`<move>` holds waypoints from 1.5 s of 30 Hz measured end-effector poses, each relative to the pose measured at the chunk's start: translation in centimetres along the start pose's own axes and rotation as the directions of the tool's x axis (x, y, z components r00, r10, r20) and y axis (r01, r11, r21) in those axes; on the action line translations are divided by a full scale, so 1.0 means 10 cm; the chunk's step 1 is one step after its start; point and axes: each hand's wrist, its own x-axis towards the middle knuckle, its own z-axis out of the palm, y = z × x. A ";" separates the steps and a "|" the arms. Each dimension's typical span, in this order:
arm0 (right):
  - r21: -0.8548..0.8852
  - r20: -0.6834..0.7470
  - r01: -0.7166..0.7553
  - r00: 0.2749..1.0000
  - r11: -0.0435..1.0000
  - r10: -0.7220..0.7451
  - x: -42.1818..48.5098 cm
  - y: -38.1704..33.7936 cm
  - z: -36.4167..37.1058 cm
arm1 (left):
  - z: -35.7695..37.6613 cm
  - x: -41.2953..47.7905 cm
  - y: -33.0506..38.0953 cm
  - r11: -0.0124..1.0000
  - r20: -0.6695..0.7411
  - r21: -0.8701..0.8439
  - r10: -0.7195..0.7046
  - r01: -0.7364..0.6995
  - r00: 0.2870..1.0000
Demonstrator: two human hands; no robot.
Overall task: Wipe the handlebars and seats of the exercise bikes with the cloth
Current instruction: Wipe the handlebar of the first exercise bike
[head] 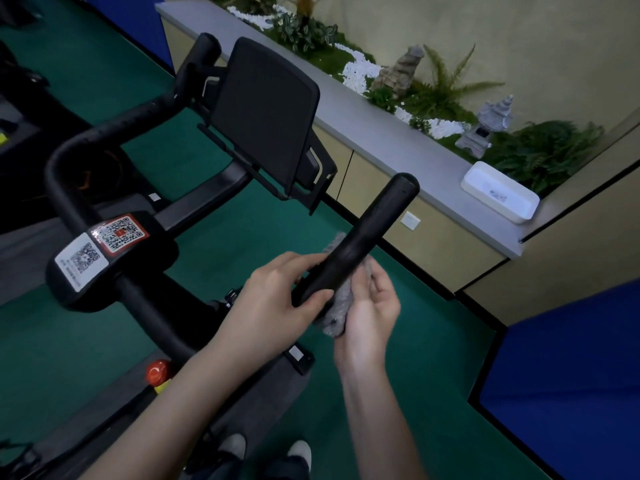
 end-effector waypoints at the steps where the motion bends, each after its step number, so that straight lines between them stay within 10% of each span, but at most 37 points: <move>1: -0.016 -0.035 0.046 0.998 0.999 -0.046 -0.03 0.02 0.00 | 0.00 0.00 0.00 1.000 -0.001 0.002 0.001 -0.001 1.000; 13: -0.377 0.023 0.686 0.679 0.622 -0.734 0.08 -0.21 0.18 | 0.01 0.01 -0.02 1.000 0.000 -0.001 -0.012 0.012 1.000; 24: -0.547 0.301 0.790 0.494 0.277 -0.816 0.32 -0.61 0.26 | 0.01 0.01 -0.03 1.000 0.010 -0.019 -0.024 0.024 1.000; 31: -0.570 0.602 0.821 0.386 -0.037 -0.699 0.28 -0.66 0.21 | 0.02 0.03 -0.05 0.999 -0.002 -0.034 -0.027 0.027 1.000; 36: -0.451 0.888 0.861 0.408 -0.234 -0.212 0.20 -0.90 0.22 | 0.02 0.03 -0.04 0.993 -0.004 -0.094 -0.073 0.072 0.997; 45: -0.436 0.770 0.849 0.523 -0.298 0.364 0.16 -1.04 0.59 | 0.00 0.08 -0.08 0.968 0.022 -0.188 -0.167 0.168 0.986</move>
